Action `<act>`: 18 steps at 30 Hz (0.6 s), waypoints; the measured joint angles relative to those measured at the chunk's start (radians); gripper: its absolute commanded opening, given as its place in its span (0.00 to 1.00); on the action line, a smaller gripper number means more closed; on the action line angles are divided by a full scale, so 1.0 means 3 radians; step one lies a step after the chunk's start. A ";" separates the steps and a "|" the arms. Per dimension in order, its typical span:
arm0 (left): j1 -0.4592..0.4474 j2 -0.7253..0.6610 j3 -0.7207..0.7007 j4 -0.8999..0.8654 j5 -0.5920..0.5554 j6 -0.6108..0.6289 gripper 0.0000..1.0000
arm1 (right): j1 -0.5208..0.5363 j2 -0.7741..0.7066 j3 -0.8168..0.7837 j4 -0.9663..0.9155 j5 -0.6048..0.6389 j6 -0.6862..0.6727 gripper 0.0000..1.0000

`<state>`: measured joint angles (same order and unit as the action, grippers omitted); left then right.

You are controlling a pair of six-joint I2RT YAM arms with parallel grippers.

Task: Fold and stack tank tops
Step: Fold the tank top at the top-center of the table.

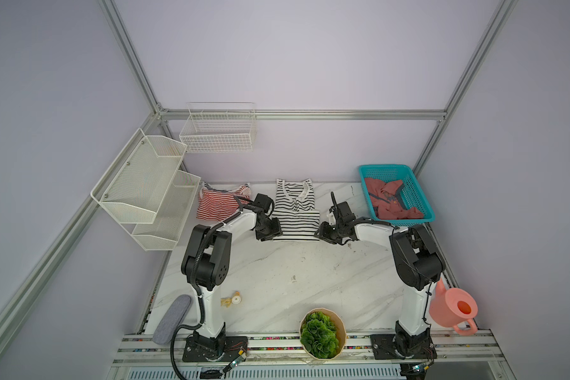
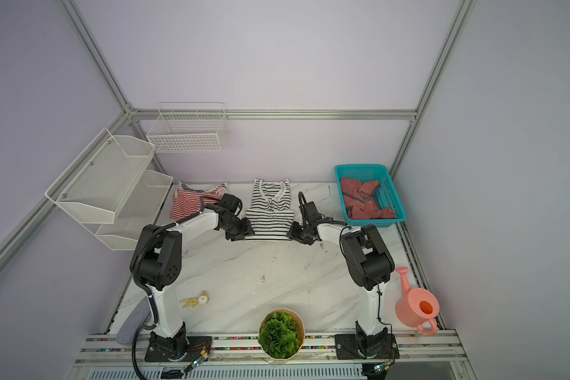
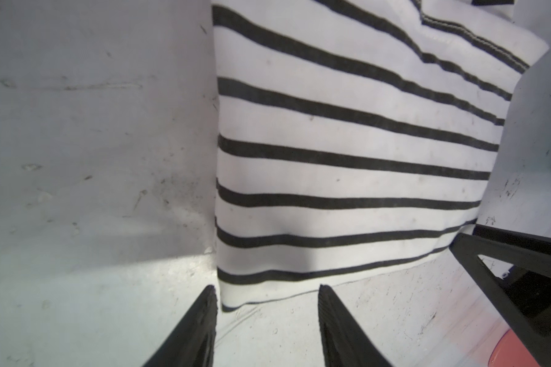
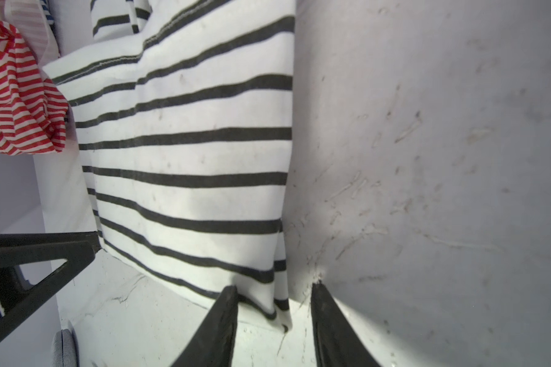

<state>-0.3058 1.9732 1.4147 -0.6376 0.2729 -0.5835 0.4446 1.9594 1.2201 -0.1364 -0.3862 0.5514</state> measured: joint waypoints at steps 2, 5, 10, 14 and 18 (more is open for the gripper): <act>0.0008 0.0019 -0.0027 0.0019 0.0015 -0.0014 0.50 | 0.0010 0.0000 -0.0018 0.0017 -0.0011 0.0010 0.40; 0.0023 0.0031 -0.0074 0.0050 0.0031 -0.0027 0.49 | 0.0018 0.0000 -0.0056 0.0051 -0.0025 0.0025 0.39; 0.0038 0.0031 -0.0090 0.0094 0.0051 -0.0029 0.47 | 0.0019 0.0000 -0.0107 0.0107 -0.0075 0.0064 0.39; 0.0041 0.0036 -0.0092 0.0128 0.0089 -0.0038 0.44 | 0.0019 0.0001 -0.0113 0.0151 -0.0090 0.0079 0.39; 0.0041 0.0047 -0.0104 0.0174 0.0126 -0.0080 0.40 | 0.0020 0.0009 -0.0113 0.0172 -0.0103 0.0092 0.31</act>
<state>-0.2935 1.9873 1.3834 -0.5854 0.3107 -0.6075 0.4507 1.9621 1.1862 -0.0849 -0.4171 0.5789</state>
